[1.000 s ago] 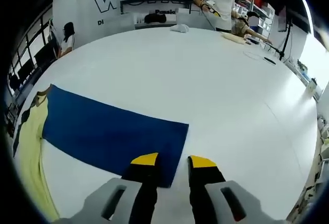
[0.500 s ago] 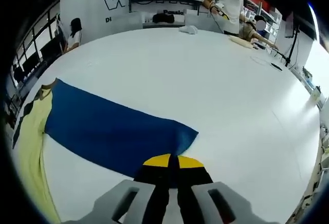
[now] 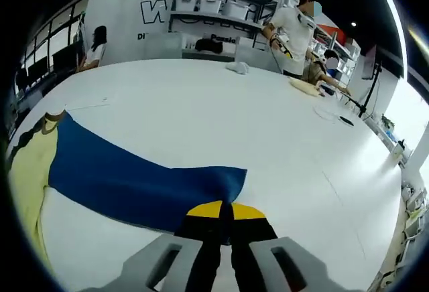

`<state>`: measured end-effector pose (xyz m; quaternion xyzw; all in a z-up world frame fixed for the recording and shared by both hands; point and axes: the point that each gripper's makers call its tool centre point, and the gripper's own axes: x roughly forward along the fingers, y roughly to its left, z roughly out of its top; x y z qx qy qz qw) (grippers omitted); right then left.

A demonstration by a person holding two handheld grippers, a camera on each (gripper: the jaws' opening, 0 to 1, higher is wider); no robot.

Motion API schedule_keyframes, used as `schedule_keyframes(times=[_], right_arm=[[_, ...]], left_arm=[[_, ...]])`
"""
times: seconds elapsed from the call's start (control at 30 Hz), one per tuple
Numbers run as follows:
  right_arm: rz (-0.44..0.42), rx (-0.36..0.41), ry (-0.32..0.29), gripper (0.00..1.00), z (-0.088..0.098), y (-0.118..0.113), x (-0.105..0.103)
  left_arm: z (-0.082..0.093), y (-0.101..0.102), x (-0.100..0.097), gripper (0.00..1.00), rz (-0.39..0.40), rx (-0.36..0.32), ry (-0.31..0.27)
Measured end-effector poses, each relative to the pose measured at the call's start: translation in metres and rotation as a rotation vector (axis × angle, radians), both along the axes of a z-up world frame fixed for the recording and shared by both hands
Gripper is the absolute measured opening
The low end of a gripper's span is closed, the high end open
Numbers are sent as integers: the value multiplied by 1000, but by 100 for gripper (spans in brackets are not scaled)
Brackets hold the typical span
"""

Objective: Fold the garment on the visible template until the final outline fits inside the template.

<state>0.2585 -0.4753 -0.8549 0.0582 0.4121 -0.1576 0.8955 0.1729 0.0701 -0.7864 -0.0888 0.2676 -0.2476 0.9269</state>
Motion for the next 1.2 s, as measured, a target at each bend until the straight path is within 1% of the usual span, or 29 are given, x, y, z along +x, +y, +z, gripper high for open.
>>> schedule_keyframes(times=[0.03,0.07,0.13,0.17,0.23,0.3,0.33,0.37,0.43,0.47,0.5,0.53,0.57,0.63,0.67,0.7,0.9,0.97,1.03,1.07,1.1,1.2], right_arm=[[21,9,18,0,-1,8,0],[28,6,21,0,-1,11,0],[28,10,11,0,-3,10,3],[59,2,18,0,-2,13,2],[68,-5,14,0,-1,13,3],[72,-9,7,0,-1,5,9],[61,-59,-50,0,12,-6,19],[62,-82,-60,0,16,-12,24],[66,-158,-96,0,29,-30,38],[68,-165,-97,0,32,-32,43],[49,-225,-90,0,34,-45,52],[36,-226,-63,0,30,-49,49],[53,-215,-21,0,21,-45,45],[53,-210,-3,0,15,-45,42],[55,-181,32,0,5,-43,37],[58,-164,40,0,3,-42,36],[38,-141,30,0,4,-44,36],[24,-150,-2,0,13,-46,40],[28,-166,-37,0,26,-47,46],[29,-167,-40,0,28,-47,47],[36,-168,-45,0,36,-46,50],[38,-175,-93,0,53,-45,58]], left_arm=[[1,0,0,67,1,-2,-6],[2,1,1,67,3,-4,-7],[3,2,2,66,8,-4,-15],[4,3,2,66,10,-5,-19],[5,3,3,66,12,-6,-22],[4,2,2,66,4,-4,-21],[4,2,2,66,5,-3,-20],[4,3,2,66,8,-4,-19],[3,4,1,66,9,-2,-16],[2,4,1,66,9,1,-12],[1,4,1,66,10,3,-8],[-1,6,1,66,17,3,-1],[-2,7,2,66,21,6,2],[-5,7,1,66,20,14,13],[-6,6,0,66,17,20,17],[-6,6,-1,66,14,22,18],[-7,5,-3,66,9,25,20],[-7,5,-3,65,7,26,22],[-7,4,-3,65,3,22,22],[-7,3,-3,65,3,22,22],[-7,3,-2,65,1,19,20],[-5,1,-1,65,-1,10,15]])
